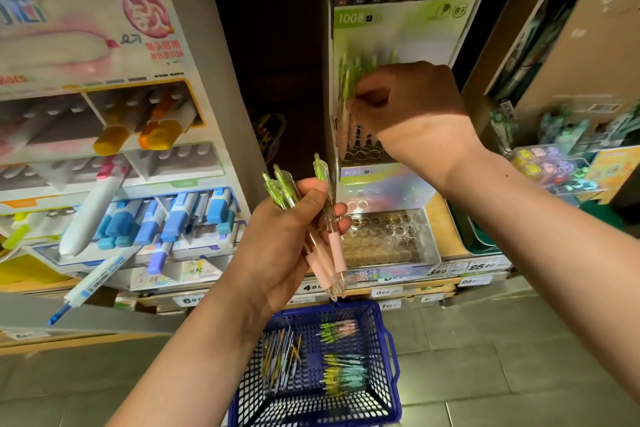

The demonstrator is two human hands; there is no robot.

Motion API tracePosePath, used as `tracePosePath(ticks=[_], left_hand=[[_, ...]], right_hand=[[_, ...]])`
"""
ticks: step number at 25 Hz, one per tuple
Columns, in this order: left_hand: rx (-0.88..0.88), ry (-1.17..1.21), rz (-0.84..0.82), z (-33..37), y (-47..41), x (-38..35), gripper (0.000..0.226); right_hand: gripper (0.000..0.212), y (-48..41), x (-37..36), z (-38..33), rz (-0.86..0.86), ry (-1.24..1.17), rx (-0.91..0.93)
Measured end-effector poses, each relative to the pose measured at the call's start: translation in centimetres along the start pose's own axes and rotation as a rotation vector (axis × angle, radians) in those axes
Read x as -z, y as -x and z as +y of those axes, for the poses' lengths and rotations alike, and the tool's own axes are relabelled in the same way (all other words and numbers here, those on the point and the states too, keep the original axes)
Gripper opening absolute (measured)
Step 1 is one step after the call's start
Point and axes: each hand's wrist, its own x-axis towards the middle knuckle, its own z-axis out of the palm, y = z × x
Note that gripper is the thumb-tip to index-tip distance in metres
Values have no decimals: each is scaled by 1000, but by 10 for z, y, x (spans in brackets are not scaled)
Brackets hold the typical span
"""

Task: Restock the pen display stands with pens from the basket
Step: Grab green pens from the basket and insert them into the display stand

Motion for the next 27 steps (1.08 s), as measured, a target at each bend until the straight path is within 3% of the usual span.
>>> tracePosePath(ticks=[3, 7, 10, 13, 16, 20, 23, 27], left_hand=[[-30, -16, -36, 2, 3, -6, 31], [-91, -68, -88, 3, 3, -15, 29], [-113, -106, -99, 1, 4, -19, 27], [-83, -80, -47, 0, 3, -21, 33], [-61, -14, 48, 2, 0, -22, 23], [-25, 41, 67, 3, 0, -19, 22], [-19, 33, 44, 2, 2, -16, 23], [-41, 21, 13, -1, 2, -17, 37]], right_hand=[[28, 10, -4, 6, -106, -76, -86], [24, 41, -13, 13, -356, -547, -297], [15, 46, -14, 20, -421, -809, -359], [7, 46, -9, 20, -324, -836, -386], [13, 34, 9, 21, -51, -997, -436], [5, 13, 31, 29, 262, -760, -185], [8, 5, 28, 27, 308, -564, -50], [16, 0, 16, 21, 293, -482, 12]])
